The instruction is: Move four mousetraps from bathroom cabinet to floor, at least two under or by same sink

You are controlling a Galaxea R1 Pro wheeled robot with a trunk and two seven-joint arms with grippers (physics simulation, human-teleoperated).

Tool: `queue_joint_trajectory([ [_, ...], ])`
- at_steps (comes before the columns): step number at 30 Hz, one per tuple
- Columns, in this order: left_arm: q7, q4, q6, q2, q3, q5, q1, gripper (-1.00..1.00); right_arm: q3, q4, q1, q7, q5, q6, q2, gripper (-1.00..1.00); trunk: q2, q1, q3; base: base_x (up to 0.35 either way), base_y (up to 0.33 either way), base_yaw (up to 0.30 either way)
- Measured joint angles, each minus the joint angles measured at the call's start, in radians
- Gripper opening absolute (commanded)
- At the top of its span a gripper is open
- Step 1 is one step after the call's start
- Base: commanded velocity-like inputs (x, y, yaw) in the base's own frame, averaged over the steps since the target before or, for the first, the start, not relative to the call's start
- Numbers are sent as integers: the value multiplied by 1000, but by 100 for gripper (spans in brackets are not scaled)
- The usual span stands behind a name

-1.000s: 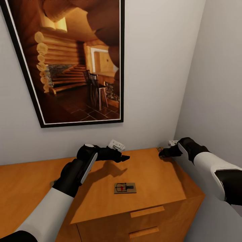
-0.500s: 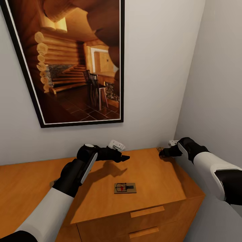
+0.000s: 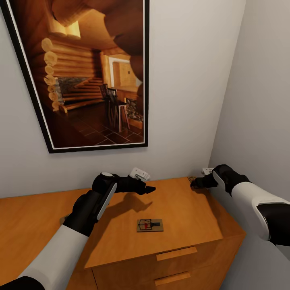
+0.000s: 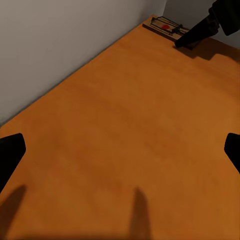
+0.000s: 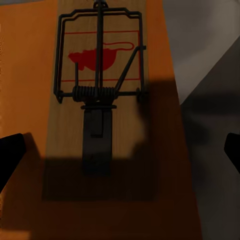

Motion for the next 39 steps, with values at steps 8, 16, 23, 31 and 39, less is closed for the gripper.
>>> queue_joint_trajectory([
  [8,0,0,0,0,0,0,0,100,1,-2,0,0,4,1,1,100,0,0,0,0,0,0],
  [16,0,1,0,0,0,0,0,100,4,-7,1,1,4,4,3,100,0,0,0,0,0,0],
  [23,0,1,0,0,-1,0,0,100,3,-8,1,1,1,4,4,100,0,0,0,0,0,0],
  [31,0,1,0,0,-1,0,0,100,3,-9,1,3,-17,1,5,100,0,0,0,0,0,0],
  [39,0,1,0,0,-1,0,0,100,3,-9,1,4,-37,-9,4,100,0,0,0,0,0,0],
])
